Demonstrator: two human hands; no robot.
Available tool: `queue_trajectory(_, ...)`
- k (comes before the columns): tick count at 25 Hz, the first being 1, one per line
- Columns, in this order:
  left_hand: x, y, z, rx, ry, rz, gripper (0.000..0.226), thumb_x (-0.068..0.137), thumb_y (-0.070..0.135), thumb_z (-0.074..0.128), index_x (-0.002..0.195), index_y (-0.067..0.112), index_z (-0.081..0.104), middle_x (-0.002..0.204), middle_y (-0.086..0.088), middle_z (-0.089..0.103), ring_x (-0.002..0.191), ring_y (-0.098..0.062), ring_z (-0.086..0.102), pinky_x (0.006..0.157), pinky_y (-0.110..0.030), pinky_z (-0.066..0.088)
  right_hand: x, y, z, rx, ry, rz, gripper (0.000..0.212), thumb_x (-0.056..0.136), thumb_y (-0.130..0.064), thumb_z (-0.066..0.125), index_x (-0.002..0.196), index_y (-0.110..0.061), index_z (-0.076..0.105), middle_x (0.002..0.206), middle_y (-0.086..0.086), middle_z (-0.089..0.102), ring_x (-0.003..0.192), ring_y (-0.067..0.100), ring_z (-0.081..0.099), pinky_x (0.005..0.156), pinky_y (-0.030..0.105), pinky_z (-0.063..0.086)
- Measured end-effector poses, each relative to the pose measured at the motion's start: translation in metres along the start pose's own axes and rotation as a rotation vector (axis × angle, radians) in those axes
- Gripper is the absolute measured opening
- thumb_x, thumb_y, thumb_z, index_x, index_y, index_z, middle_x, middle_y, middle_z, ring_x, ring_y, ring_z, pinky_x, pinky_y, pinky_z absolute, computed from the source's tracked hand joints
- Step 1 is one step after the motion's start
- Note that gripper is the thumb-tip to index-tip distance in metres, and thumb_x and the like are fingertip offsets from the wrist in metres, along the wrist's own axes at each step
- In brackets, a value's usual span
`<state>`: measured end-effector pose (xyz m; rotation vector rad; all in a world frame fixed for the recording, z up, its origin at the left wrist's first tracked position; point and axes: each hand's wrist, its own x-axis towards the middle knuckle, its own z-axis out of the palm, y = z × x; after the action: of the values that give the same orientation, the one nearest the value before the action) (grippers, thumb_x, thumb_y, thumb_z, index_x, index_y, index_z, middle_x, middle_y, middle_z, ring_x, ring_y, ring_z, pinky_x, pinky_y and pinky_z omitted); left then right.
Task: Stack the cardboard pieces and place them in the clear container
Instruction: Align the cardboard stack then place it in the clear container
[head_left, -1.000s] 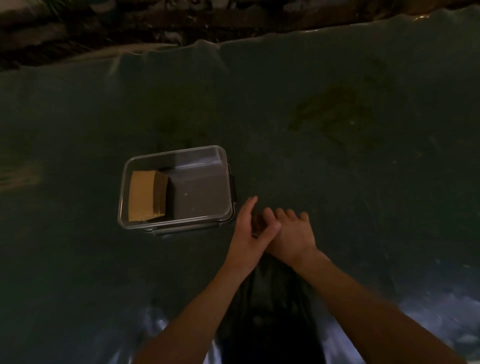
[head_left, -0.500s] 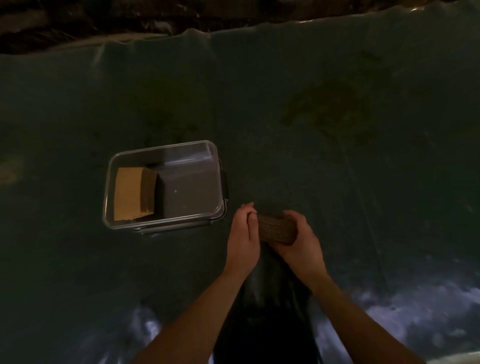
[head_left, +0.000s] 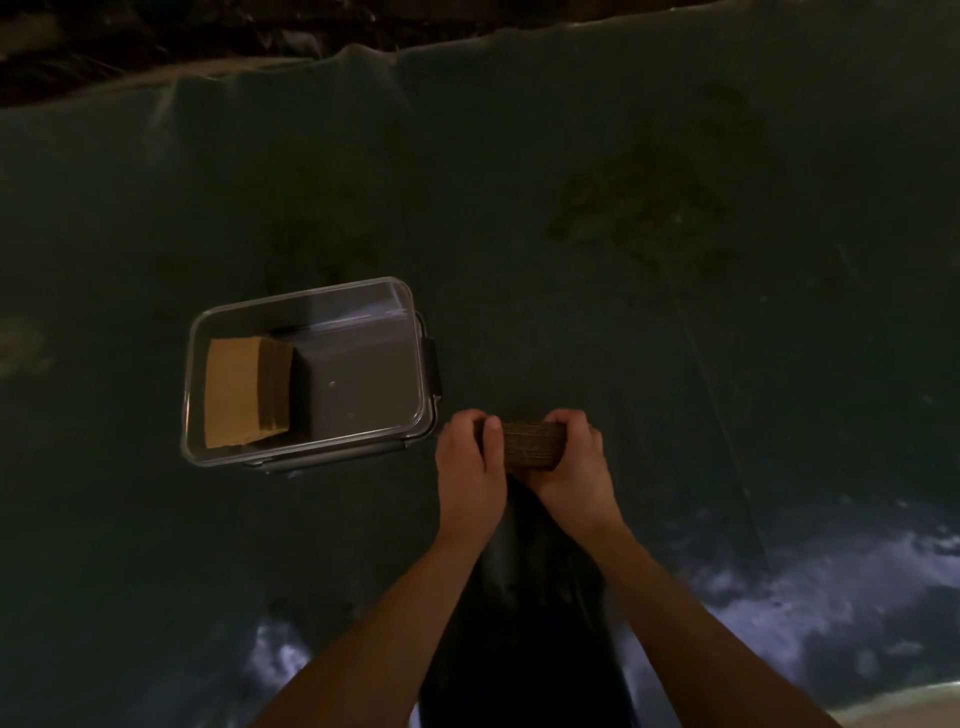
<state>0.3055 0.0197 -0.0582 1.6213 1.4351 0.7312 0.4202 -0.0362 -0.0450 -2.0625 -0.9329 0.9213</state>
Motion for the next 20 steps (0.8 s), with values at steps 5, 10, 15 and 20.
queue_trajectory(5,0.001,0.002,-0.001,-0.06,0.004,-0.008,0.007,0.102,0.032,0.045,0.101,0.028,0.051,0.095,0.006,0.059,0.092,-0.011,0.057,0.085,-0.034,0.048,0.003,0.001,0.003,0.058,-0.017,0.006,0.062,0.068,-0.017,0.085,0.107,-0.042,0.042,0.113,0.001,0.061,0.101,0.015,0.062,0.087,0.036,0.056)
queue_trajectory(10,-0.005,0.002,0.002,-0.431,-0.025,-0.228,0.033,0.105,0.021,0.041,0.134,0.013,0.055,0.139,-0.002,0.055,0.131,-0.017,0.049,0.113,-0.041,0.038,0.003,0.004,0.004,0.129,0.0,-0.007,0.062,0.068,-0.007,0.083,0.101,-0.045,0.047,0.107,-0.011,0.064,0.098,0.004,0.063,0.083,0.029,0.057)
queue_trajectory(15,-0.01,-0.006,0.002,-0.407,-0.054,-0.176,0.036,0.105,0.02,0.043,0.138,0.012,0.053,0.143,0.0,0.054,0.135,-0.012,0.047,0.115,-0.039,0.037,0.006,0.004,0.005,0.147,0.03,-0.034,0.064,0.066,-0.007,0.085,0.106,-0.04,0.048,0.121,-0.011,0.06,0.105,0.005,0.061,0.084,0.019,0.051)
queue_trajectory(20,-0.004,-0.011,0.007,-0.32,-0.035,-0.125,0.028,0.103,0.025,0.044,0.124,0.012,0.058,0.136,0.005,0.058,0.135,-0.007,0.046,0.112,-0.024,0.035,0.0,0.007,0.007,0.101,0.033,-0.021,0.061,0.067,-0.015,0.085,0.096,-0.052,0.046,0.1,-0.014,0.064,0.09,0.0,0.063,0.071,0.014,0.05)
